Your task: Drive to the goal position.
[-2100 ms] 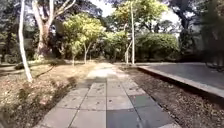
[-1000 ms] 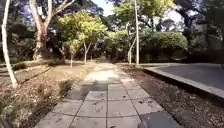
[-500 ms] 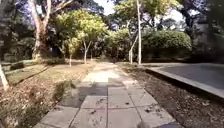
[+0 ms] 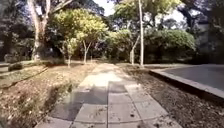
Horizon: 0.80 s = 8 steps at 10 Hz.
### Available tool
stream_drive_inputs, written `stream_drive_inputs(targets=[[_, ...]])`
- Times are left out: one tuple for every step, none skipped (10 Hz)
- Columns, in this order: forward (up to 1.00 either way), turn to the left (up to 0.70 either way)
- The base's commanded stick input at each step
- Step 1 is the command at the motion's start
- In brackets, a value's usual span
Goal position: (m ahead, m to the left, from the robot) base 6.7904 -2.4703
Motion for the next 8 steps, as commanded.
stream_drive_inputs(targets=[[0.5, 0.0], [0.5, 0.0], [0.5, 0.0], [0.5, 0.0], [0.5, 0.0], [0.5, 0.0], [0.5, 0.0], [0.5, 0.0]])
